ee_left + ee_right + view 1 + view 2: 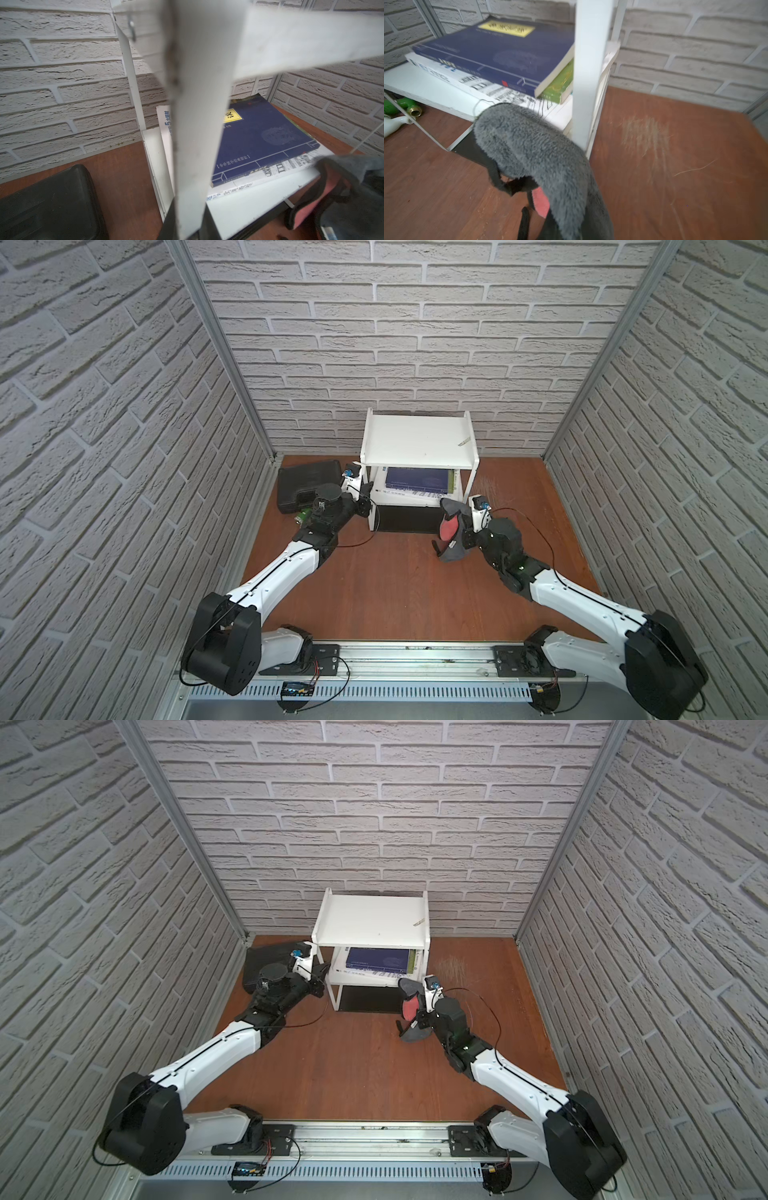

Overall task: Wipe the bookshelf clean with a cloth
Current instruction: Wipe the dust from the shelf.

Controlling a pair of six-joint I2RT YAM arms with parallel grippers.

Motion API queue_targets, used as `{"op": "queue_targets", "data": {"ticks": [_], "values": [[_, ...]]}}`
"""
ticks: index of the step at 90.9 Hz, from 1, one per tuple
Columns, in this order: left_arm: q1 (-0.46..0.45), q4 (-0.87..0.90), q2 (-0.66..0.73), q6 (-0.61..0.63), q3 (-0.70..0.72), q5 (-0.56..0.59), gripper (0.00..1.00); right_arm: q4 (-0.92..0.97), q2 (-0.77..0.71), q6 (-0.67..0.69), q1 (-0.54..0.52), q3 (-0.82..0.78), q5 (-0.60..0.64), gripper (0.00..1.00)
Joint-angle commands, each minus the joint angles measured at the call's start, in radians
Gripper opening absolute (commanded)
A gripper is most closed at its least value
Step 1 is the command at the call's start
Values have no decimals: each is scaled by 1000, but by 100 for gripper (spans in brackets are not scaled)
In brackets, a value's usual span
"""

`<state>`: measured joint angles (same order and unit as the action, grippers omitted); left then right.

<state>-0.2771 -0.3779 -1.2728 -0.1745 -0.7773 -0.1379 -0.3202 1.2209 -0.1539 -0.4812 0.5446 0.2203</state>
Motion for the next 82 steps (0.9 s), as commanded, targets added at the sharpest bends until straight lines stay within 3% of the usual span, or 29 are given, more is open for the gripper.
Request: {"op": "queue_targets", "data": {"ticks": [1,15,28,35,44,47,55,82], "values": [[43,85,-66,-37,-5,49,0,-1,103,-191,2,-20,-53,3],[36,99,-59,-44,-13,47,0,43,5,-255,61,-28,-7,3],[31,131,-52,-46,-27,74,0,133,-157,-498,347,-4,-109,3],[27,130,-53,-47,-25,79,0,105,-168,-541,457,17,-155,3],[16,128,-58,-52,-26,96,0,102,-38,-526,499,171,-323,3],[13,128,-60,-55,-26,100,0,104,19,-527,499,252,-437,3],[8,129,-59,-61,-26,113,0,46,145,-633,487,382,-642,3],[-1,143,-68,-71,-31,119,0,-234,491,-866,493,283,-793,3]]}}
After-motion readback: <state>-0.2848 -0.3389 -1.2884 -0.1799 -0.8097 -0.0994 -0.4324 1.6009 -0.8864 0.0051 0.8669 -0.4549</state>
